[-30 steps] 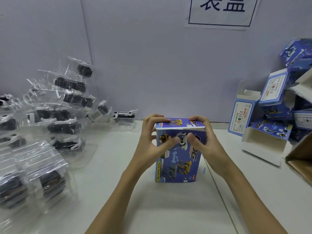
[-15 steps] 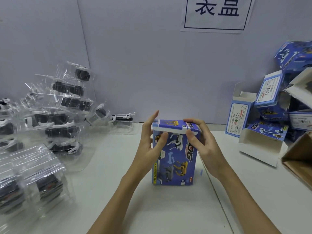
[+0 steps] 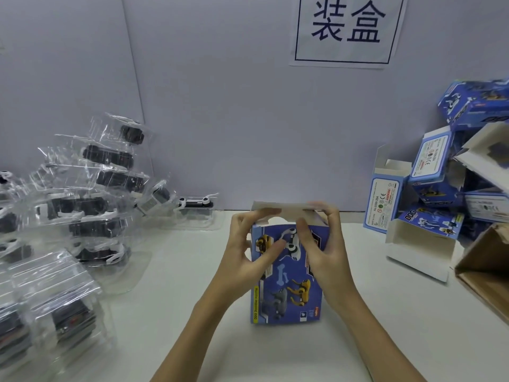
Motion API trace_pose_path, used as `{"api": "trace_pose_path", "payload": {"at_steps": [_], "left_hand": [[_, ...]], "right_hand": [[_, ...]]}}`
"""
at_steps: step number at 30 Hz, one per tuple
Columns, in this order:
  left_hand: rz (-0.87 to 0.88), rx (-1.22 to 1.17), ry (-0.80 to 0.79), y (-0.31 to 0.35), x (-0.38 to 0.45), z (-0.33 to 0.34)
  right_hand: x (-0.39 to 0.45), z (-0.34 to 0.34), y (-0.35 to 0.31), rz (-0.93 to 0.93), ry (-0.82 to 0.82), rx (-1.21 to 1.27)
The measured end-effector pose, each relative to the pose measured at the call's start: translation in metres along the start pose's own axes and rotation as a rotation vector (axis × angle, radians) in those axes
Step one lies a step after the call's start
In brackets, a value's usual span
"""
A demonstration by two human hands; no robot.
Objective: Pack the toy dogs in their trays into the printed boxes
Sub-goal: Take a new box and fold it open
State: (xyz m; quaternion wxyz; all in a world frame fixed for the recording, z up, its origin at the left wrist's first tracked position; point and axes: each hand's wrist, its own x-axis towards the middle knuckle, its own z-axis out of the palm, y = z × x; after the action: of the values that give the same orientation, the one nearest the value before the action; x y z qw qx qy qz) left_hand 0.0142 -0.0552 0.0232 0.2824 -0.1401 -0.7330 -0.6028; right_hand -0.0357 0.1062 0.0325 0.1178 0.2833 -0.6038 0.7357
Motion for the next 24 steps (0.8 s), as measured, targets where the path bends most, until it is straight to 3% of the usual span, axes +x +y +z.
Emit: {"api": "trace_pose_path", "payload": {"at_steps": [4,11,13,16,20,22,24], "left_hand": [[-0.033,0.023,-0.076,0.008,0.003,-0.01],[0.015,0.071,0.029,0.005,-0.001,-0.001],[0.068,0.109,0.04,0.002,-0.002,-0.001],[0.143,0.175,0.071,-0.002,-0.003,-0.002],[0.289,0.319,0.172,-0.004,0.001,0.001],[0.351,0.387,0.192,-0.006,0.001,0.001],[0.365,0.489,0.176,-0.01,0.002,0.001]], "right_hand": [[0.003,-0.006,-0.004,0.032,-0.087,-0.01],[0.002,-0.005,0.002,-0.218,0.137,-0.22],[0.005,-0.013,0.002,-0.282,-0.001,-0.365],[0.011,-0.026,-0.002,-0.23,-0.196,-0.367],[0.013,-0.032,-0.001,-0.291,-0.054,-0.45],[0.014,-0.031,0.007,-0.188,0.035,-0.403],[0.014,-0.031,0.016,-0.029,0.02,-0.357]]}}
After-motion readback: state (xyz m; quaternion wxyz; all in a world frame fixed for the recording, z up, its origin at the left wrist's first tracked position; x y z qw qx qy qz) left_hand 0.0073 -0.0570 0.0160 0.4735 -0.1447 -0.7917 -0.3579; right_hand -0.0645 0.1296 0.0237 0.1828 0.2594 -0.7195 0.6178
